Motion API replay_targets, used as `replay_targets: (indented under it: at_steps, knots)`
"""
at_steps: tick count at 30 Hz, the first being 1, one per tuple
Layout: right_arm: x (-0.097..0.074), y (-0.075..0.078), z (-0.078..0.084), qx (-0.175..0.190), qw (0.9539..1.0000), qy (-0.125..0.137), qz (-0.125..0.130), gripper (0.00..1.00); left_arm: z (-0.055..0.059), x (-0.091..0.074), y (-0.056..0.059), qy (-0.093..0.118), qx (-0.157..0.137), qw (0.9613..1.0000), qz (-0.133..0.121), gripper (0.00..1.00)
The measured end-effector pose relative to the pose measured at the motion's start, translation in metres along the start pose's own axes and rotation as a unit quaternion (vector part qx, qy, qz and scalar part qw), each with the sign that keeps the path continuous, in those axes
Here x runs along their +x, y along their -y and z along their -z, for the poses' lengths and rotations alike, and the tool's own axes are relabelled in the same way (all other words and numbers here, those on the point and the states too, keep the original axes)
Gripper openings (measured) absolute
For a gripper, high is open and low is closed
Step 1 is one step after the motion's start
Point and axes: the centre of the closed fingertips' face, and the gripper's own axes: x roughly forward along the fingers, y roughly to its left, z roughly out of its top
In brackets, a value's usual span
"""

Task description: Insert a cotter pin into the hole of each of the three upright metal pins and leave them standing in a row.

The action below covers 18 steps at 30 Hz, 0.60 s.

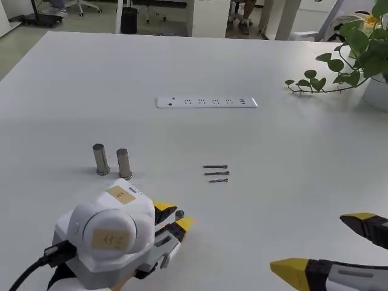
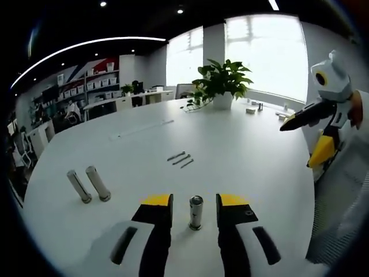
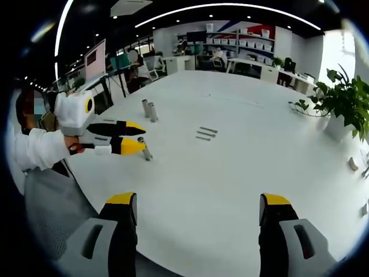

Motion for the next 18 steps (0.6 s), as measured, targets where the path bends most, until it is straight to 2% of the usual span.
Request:
replay_targets:
  at_steps: [5, 8, 9, 12, 14, 18]
  knots:
    - [-0.001, 0.0, 0.0, -0.002, 1.0, 0.0, -0.001, 0.85, -0.008, -0.01, 0.006, -0.006, 0.038, 0.9986, 0.037, 0.53]
    - [-0.001, 0.001, 0.0, -0.001, 1.0, -0.001, -0.001, 0.85, -0.002, -0.019, 0.011, -0.027, 0.071, 0.9947, 0.069, 0.67]
    - [-0.002, 0.0, 0.0, -0.001, 1.0, -0.001, -0.001, 0.85, -0.001, -0.021, 0.012, -0.03, 0.074, 0.9939, 0.075, 0.71]
    - [-0.001, 0.001, 0.001, -0.001, 1.0, -0.003, -0.002, 0.85, 0.003, -0.033, 0.021, -0.032, 0.038, 0.9927, 0.11, 0.89]
    - [-0.002, 0.001, 0.001, -0.001, 1.0, -0.003, 0.0, 0.85, 0.004, -0.043, 0.025, -0.029, 0.028, 0.9913, 0.125, 0.98]
    - [-0.003, 0.004, 0.003, 0.002, 1.0, -0.004, 0.002, 0.85, 0.015, -0.059, 0.032, -0.041, 0.029, 0.9883, 0.144, 0.99]
